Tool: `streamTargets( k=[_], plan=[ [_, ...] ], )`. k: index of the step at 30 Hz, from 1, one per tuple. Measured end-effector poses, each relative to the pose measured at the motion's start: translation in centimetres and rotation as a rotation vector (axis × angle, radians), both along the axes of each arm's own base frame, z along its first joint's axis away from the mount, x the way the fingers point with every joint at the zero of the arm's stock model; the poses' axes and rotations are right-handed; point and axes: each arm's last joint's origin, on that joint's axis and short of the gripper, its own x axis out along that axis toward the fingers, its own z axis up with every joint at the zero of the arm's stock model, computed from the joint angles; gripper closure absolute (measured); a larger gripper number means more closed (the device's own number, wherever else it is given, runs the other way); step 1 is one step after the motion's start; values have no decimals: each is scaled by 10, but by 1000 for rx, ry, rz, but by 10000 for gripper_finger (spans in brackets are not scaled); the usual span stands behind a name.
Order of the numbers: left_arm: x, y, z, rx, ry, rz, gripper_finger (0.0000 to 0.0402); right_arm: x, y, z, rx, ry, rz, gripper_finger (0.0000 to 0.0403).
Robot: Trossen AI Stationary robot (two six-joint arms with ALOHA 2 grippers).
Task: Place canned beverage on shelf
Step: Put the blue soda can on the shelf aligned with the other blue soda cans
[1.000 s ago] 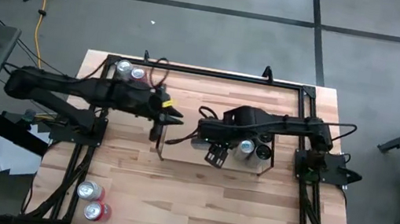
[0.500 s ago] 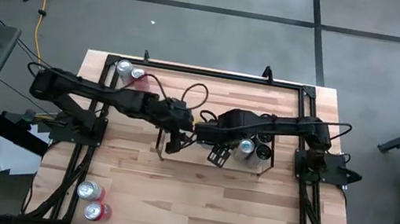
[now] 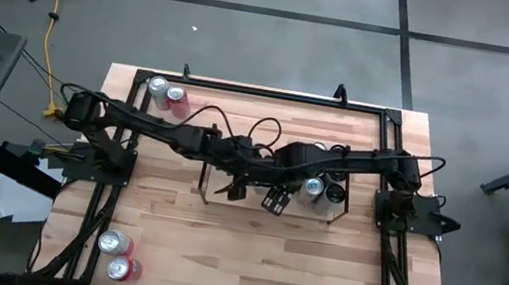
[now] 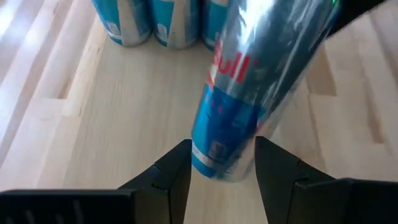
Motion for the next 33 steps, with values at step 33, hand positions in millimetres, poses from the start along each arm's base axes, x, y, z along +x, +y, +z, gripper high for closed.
streamTargets(
  k=[33],
  plan=[
    [31, -1, -42, -12, -51, 12, 401, 2, 2, -1, 36, -19, 7, 141]
  ],
)
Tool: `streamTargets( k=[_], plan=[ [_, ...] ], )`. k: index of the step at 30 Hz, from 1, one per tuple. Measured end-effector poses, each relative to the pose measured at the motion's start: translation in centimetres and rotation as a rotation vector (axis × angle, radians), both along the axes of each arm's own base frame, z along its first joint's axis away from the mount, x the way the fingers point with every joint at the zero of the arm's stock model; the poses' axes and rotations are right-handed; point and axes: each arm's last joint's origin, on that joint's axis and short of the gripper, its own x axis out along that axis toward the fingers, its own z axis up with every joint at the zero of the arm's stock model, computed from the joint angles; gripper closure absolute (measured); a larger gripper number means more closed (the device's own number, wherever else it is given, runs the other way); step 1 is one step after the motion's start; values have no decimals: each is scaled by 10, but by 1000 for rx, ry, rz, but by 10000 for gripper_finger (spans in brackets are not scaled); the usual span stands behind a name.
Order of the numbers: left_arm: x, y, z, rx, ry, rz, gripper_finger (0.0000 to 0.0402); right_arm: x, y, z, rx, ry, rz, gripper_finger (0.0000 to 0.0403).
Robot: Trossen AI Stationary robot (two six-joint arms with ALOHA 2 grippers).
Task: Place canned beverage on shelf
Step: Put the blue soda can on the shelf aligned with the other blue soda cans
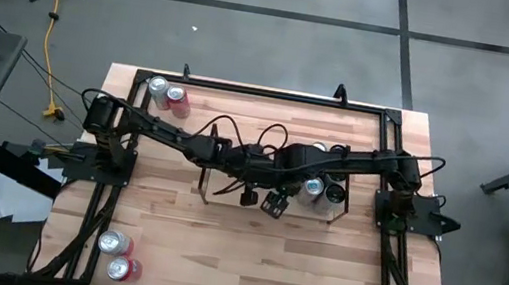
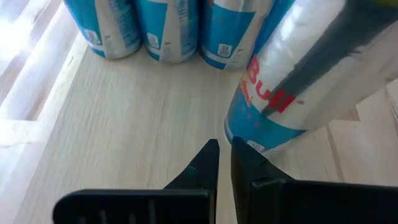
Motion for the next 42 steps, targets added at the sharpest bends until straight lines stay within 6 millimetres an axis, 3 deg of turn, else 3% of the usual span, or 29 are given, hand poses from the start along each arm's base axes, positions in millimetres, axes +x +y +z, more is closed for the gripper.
streamTargets(
  k=[7, 12, 26, 33, 42],
  plan=[
    [0, 3, 0, -4, -1, 9, 401, -1, -1, 0, -12, 8, 16, 140],
    [-12, 12, 4, 18, 87, 10, 401, -3, -4, 3, -72, 17, 28, 140],
    [-39, 33, 35, 84, 158, 14, 401, 0, -8, 18, -86, -58, 31, 139],
    [-69, 52, 78, 186, 115, 120, 401, -8, -13, 36, -91, -123, 45, 139],
    [-128, 63, 143, 198, -43, 244, 401, -11, -22, 61, -134, -311, 7, 139]
  ],
)
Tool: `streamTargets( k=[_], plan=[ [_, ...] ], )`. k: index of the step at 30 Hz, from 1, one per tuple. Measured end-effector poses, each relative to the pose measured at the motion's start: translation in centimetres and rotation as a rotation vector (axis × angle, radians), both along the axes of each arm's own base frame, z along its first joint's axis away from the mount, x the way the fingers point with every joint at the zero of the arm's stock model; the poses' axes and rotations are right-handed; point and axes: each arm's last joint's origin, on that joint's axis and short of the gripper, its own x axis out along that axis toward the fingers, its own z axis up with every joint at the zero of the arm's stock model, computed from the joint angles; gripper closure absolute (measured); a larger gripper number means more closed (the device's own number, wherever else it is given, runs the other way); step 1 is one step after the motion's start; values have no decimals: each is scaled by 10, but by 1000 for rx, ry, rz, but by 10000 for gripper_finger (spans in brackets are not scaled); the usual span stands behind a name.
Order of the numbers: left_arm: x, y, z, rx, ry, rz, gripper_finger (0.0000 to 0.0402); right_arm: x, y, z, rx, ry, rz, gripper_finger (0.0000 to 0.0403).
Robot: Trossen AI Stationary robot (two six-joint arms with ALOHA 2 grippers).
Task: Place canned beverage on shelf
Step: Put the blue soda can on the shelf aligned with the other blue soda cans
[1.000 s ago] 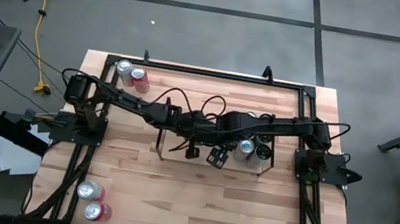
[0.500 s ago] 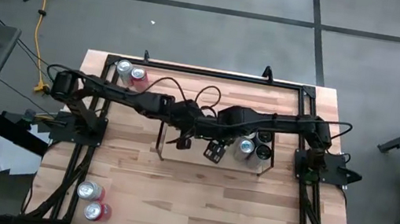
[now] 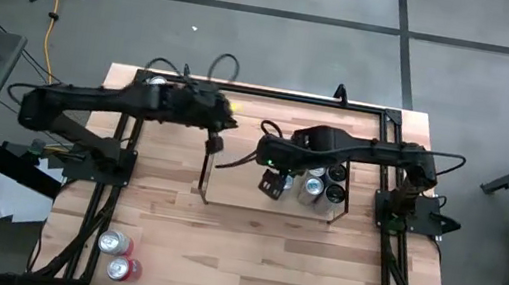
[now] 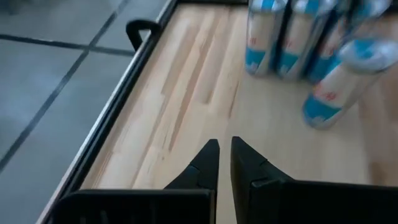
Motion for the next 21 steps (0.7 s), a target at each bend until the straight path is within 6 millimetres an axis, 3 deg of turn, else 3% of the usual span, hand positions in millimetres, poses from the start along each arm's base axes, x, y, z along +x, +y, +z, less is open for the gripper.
streamTargets(
  k=[3, 6, 12, 17, 21],
  plan=[
    [-18, -5, 17, -19, -69, 13, 401, -2, -8, -1, -31, 13, -57, 153],
    [-35, -13, 33, -29, -145, 4, 401, -2, -16, -8, -34, 45, -82, 200],
    [-64, -32, 57, -59, -278, -45, 401, -3, -31, -29, -32, 131, -76, 378],
    [-80, -46, 67, -108, -353, -80, 401, -3, -36, -51, 56, 184, -37, 383],
    [-83, -52, 69, -111, -364, -110, 401, -3, -34, -53, 62, 183, -28, 399]
  ],
)
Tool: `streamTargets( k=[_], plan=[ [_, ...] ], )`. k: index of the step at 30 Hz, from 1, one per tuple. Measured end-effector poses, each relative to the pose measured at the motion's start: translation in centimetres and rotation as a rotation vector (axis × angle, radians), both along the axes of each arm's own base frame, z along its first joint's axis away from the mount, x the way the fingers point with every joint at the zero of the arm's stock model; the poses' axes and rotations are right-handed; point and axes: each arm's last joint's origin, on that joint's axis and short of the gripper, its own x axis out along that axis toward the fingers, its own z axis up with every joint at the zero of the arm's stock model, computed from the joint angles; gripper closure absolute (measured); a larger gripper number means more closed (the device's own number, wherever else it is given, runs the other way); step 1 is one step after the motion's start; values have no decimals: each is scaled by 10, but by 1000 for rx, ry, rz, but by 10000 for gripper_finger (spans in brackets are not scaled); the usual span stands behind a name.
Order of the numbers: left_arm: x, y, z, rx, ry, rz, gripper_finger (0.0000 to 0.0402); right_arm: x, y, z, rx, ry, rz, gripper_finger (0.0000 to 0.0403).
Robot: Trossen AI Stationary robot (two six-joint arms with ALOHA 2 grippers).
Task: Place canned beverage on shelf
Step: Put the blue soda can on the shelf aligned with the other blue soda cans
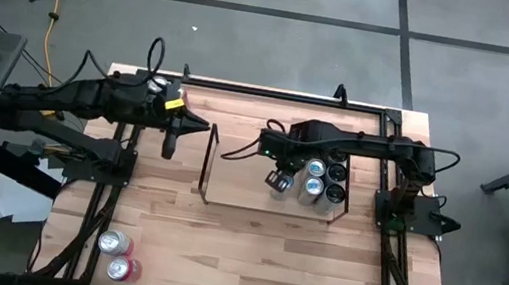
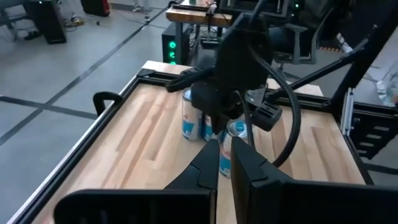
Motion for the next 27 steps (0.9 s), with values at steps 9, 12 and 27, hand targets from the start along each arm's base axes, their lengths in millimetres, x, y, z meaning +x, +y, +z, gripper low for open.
streamTargets(
  k=[9, 12, 27],
  plan=[
    [13, -1, -7, -8, 44, -4, 401, 1, 5, 11, 49, -33, 22, 402],
    [18, -1, -12, -23, 74, 2, 401, -2, 8, 10, 50, 7, 30, 402],
    [24, -5, -19, -37, 130, -23, 401, -9, 40, 9, 63, 59, 35, 403]
  ],
)
